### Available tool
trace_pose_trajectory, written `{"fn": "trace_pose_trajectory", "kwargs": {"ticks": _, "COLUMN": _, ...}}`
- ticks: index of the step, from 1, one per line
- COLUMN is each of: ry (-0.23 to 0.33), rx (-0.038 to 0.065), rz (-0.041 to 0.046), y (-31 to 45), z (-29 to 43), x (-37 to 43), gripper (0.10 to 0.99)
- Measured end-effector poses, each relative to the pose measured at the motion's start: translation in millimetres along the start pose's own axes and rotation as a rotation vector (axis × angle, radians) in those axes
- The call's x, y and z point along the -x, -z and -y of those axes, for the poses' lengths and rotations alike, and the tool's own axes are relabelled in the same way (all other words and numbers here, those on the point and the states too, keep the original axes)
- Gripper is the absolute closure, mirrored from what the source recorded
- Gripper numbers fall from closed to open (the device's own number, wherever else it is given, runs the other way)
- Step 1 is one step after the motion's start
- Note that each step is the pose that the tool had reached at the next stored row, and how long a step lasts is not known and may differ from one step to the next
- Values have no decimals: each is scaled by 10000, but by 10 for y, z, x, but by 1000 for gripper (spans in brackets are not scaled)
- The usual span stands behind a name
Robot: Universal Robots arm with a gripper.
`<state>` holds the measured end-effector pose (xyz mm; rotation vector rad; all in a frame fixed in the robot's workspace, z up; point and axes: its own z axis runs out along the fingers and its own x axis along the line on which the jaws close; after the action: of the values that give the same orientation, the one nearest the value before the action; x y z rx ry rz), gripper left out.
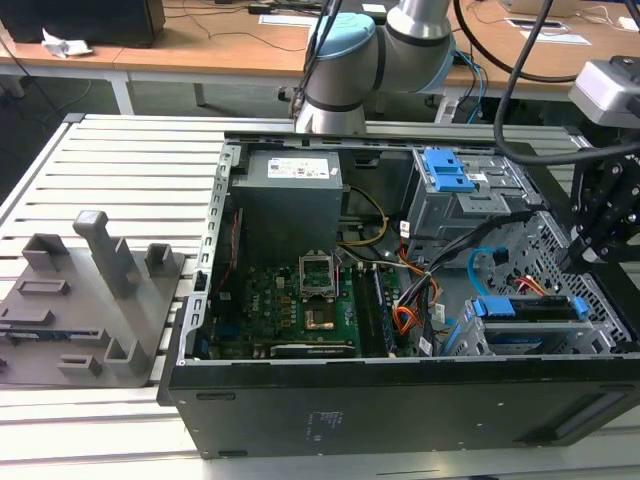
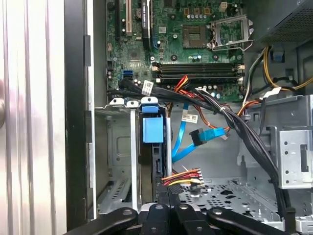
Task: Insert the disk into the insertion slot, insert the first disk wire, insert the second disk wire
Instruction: 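Insert the first disk wire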
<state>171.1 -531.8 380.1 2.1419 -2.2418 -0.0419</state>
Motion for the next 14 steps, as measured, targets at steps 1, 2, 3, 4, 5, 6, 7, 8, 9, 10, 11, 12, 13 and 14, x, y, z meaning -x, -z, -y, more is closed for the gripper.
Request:
{"fn": "trace_pose_trajectory", "kwargs": {"ticks": 1, "ry": 0, "rx": 0, "rz": 2, "y": 14, "z": -1, "x": 12, "gripper": 980}}
{"fn": "trace_pose_trajectory", "kwargs": {"ticks": 2, "ry": 0, "rx": 1, "rz": 5, "y": 24, "z": -2, "x": 17, "gripper": 980}}
{"fn": "trace_pose_trajectory", "kwargs": {"ticks": 3, "ry": 0, "rx": 0, "rz": 2, "y": 28, "z": -2, "x": 18, "gripper": 980}}
{"fn": "trace_pose_trajectory", "kwargs": {"ticks": 4, "ry": 0, "rx": 0, "rz": 2, "y": 29, "z": -5, "x": 18, "gripper": 980}}
{"fn": "trace_pose_trajectory", "kwargs": {"ticks": 5, "ry": 1, "rx": 0, "rz": 0, "y": 28, "z": -45, "x": 17, "gripper": 980}}
{"fn": "trace_pose_trajectory", "kwargs": {"ticks": 6, "ry": 1, "rx": 1, "rz": 3, "y": 24, "z": -94, "x": 15, "gripper": 980}}
{"fn": "trace_pose_trajectory", "kwargs": {"ticks": 7, "ry": 0, "rx": 0, "rz": 1, "y": 23, "z": -123, "x": 13, "gripper": 980}}
{"fn": "trace_pose_trajectory", "kwargs": {"ticks": 8, "ry": -1, "rx": 0, "rz": 0, "y": 23, "z": -152, "x": 12, "gripper": 980}}
{"fn": "trace_pose_trajectory", "kwargs": {"ticks": 9, "ry": 0, "rx": 1, "rz": 2, "y": 19, "z": -199, "x": 9, "gripper": 980}}
{"fn": "trace_pose_trajectory", "kwargs": {"ticks": 10, "ry": 1, "rx": 0, "rz": 1, "y": 19, "z": -218, "x": 8, "gripper": 980}}
{"fn": "trace_pose_trajectory", "kwargs": {"ticks": 11, "ry": 1, "rx": 0, "rz": 1, "y": 19, "z": -221, "x": 8, "gripper": 980}}
{"fn": "trace_pose_trajectory", "kwargs": {"ticks": 12, "ry": 1, "rx": 1, "rz": 1, "y": 19, "z": -221, "x": 8, "gripper": 980}}
{"fn": "trace_pose_trajectory", "kwargs": {"ticks": 13, "ry": 1, "rx": 0, "rz": 1, "y": 19, "z": -221, "x": 9, "gripper": 980}}
{"fn": "trace_pose_trajectory", "kwargs": {"ticks": 14, "ry": 0, "rx": 1, "rz": 1, "y": 19, "z": -222, "x": 8, "gripper": 980}}
